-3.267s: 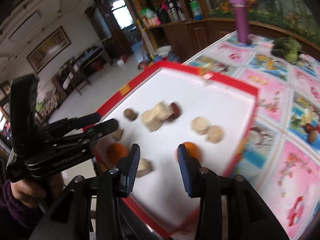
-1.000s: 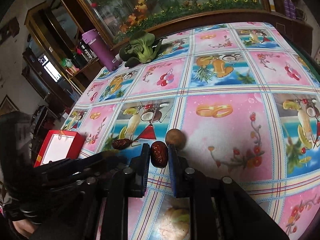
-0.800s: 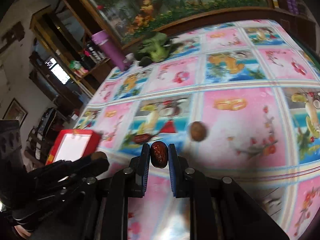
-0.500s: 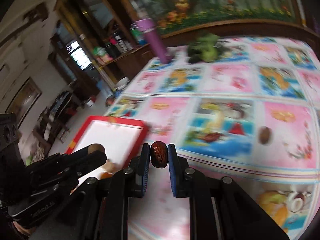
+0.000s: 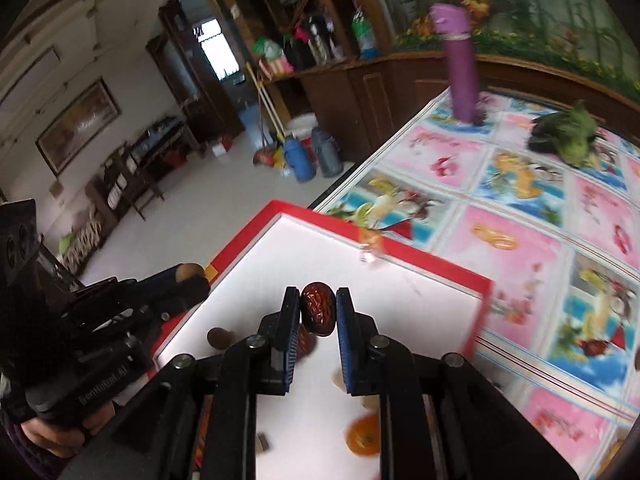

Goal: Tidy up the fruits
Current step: 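Carry the ball and date over the white tray and open both grippers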

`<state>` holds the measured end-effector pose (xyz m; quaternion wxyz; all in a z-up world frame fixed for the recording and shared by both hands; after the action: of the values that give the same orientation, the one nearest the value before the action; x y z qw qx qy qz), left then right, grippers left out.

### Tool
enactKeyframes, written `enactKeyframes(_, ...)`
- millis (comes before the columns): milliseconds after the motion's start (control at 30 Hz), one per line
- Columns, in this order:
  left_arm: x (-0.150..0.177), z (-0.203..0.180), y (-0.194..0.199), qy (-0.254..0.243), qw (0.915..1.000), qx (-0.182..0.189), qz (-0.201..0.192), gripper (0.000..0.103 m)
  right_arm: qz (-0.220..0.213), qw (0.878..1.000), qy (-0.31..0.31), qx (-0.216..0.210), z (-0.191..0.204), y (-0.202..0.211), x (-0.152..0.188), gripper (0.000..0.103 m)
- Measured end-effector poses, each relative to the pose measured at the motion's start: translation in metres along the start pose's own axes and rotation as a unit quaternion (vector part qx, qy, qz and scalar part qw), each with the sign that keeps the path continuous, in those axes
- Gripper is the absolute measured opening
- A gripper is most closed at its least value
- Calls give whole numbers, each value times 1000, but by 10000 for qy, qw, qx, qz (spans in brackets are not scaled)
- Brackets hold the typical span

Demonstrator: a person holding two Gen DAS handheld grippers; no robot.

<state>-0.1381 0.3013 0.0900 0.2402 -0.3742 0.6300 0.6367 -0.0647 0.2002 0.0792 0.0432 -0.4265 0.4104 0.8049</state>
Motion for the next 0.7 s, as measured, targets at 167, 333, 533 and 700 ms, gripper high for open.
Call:
enactKeyframes(167,5,25,-33,-11,9992,-88,400,23,616,9979,-109,175,4,-49,-6,16)
enactKeyframes(333,6,37,-60,26,9973,7,738,23,1002,9940,-352,252,-5,-77,-4,16)
enactKeyframes(533,8,39,-79,76,9951,116,975,23,1127,9921,-426,356,-8,-88,1,16)
enactKeyframes(700,10,43,-93,131,9932,138,1150,23,1120,9922,-377,404,-5,-86,2,17)
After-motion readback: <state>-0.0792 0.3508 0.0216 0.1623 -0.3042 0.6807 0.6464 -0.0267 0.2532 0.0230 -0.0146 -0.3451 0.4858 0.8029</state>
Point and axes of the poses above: each gripper's, at about its wrist camera, not at the fingertips, and y roughly against the way its jaws point, z to its left, x to its underside, the point moved 2 cm from there along -y, roughly the way its jaws point, and after that the axes turned 5 degrees about -z, right-handed, at the moved point
